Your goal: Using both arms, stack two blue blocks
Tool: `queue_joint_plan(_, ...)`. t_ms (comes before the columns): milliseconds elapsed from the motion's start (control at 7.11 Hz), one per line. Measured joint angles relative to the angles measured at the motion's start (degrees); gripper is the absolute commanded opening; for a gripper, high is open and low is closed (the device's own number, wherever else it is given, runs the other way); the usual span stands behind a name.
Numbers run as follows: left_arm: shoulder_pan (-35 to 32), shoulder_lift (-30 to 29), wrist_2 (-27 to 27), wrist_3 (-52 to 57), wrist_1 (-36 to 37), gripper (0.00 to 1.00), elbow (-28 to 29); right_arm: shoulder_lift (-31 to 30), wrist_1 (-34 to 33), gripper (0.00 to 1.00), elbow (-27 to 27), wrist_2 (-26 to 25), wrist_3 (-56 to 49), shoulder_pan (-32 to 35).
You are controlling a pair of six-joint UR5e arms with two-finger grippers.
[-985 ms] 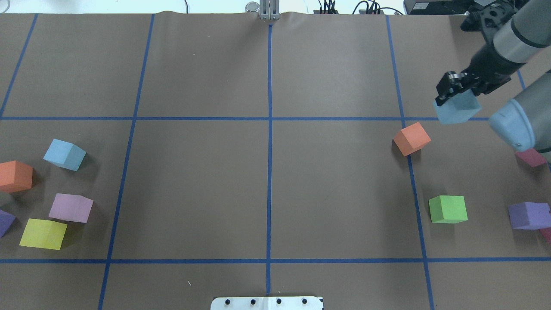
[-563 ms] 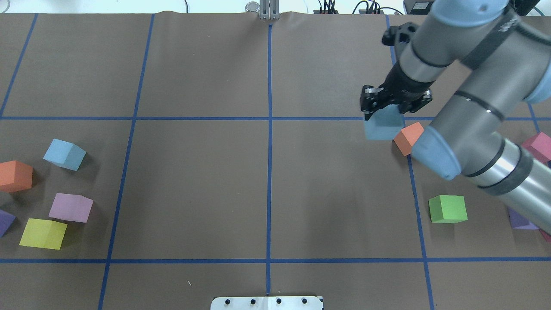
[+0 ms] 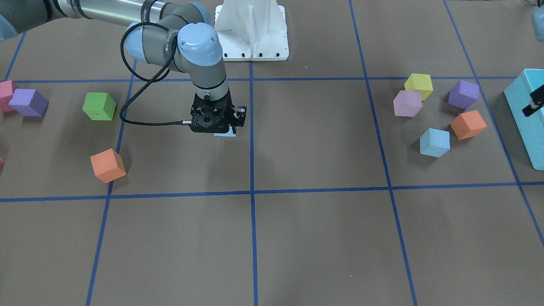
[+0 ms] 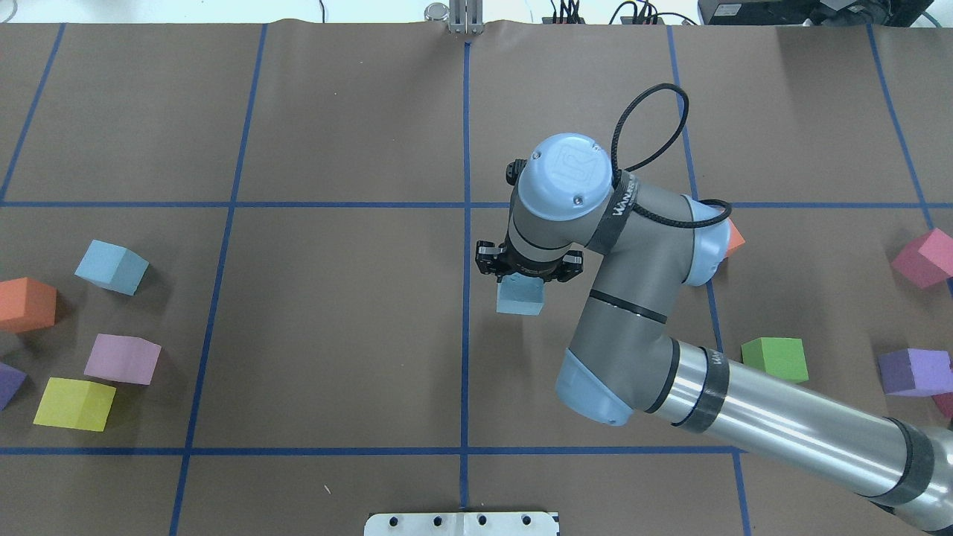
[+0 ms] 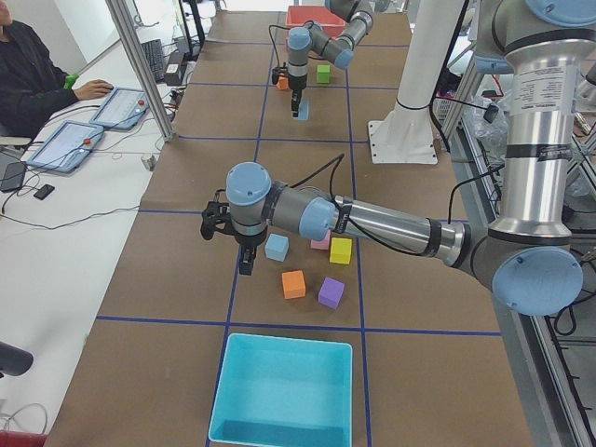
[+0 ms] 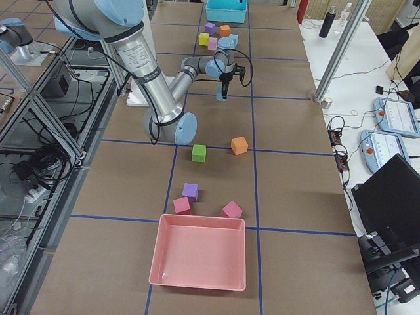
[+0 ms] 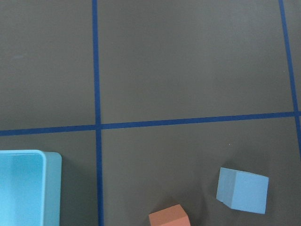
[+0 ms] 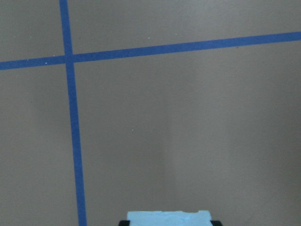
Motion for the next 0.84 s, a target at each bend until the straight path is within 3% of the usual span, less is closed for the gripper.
queue_joint_plan(281, 9.9, -1.1, 5.6, -13.5, -7.5, 0.98, 0.3, 1.9, 0.6, 0.62, -2.7, -0.7, 0.7, -1.0)
queue_joint_plan(844, 18.0, -4.9, 12.1, -18.1, -9.2, 0.98, 4.0, 5.2, 5.4, 0.62, -8.2, -3.0, 2.6, -3.1)
